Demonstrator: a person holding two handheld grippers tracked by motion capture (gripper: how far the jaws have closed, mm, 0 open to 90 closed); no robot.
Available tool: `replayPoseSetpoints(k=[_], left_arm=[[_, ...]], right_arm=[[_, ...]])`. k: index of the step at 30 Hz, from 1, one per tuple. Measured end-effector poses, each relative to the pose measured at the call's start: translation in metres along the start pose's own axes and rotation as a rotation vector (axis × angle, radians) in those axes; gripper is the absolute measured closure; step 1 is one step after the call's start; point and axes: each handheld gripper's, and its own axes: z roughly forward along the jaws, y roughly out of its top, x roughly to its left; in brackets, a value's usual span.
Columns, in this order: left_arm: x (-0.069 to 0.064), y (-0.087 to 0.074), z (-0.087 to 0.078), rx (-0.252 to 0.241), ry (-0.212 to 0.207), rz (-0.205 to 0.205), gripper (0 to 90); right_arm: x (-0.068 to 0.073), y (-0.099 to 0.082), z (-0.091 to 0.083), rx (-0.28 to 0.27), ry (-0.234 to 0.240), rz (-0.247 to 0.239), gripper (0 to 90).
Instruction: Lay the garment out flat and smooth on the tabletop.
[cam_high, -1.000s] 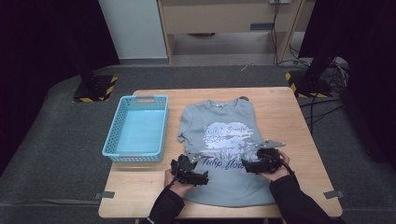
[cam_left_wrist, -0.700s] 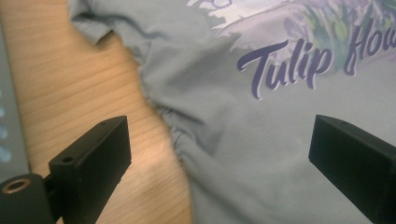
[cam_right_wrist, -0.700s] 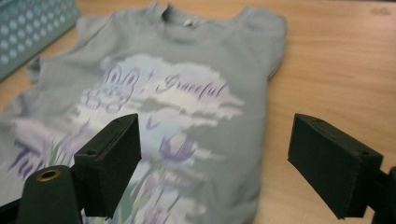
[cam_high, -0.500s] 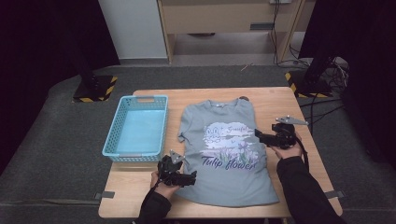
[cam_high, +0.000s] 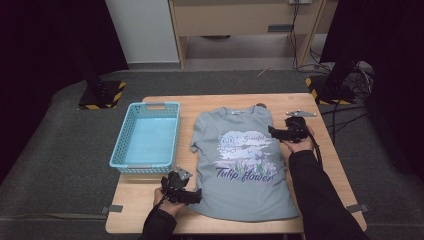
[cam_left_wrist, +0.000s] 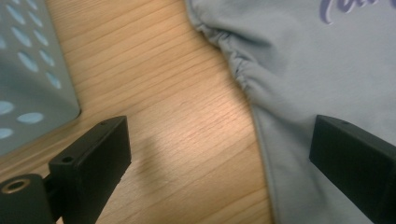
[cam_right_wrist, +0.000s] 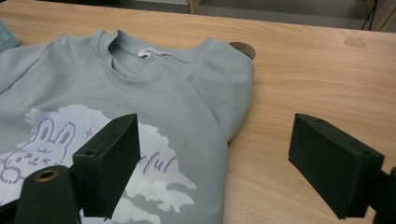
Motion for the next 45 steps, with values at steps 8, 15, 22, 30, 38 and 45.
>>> replayPoseSetpoints(k=[8, 15, 22, 30, 38, 45], left_arm=[[0.004, -0.005, 0.004, 0.0, 0.02, -0.021, 3.6], [0.004, -0.007, 0.005, -0.016, 0.022, -0.028, 1.7], [0.008, -0.01, 0.008, -0.04, 0.002, -0.044, 0.0], [0.01, -0.013, 0.01, -0.071, -0.013, -0.056, 0.0], [0.01, -0.014, 0.01, -0.08, -0.01, -0.059, 0.0], [0.01, -0.014, 0.011, -0.088, -0.008, -0.06, 0.0]], right_arm=[[0.0, 0.009, 0.02, 0.021, -0.002, -0.023, 14.5], [-0.006, 0.01, 0.038, 0.005, 0.01, 0.059, 22.8], [-0.02, 0.005, 0.061, 0.033, -0.005, 0.093, 29.7], [-0.031, -0.006, 0.084, 0.087, -0.003, 0.108, 33.0], [-0.025, -0.003, 0.094, 0.103, 0.01, 0.1, 37.2], [-0.018, -0.007, 0.1, 0.124, -0.012, 0.055, 46.4]])
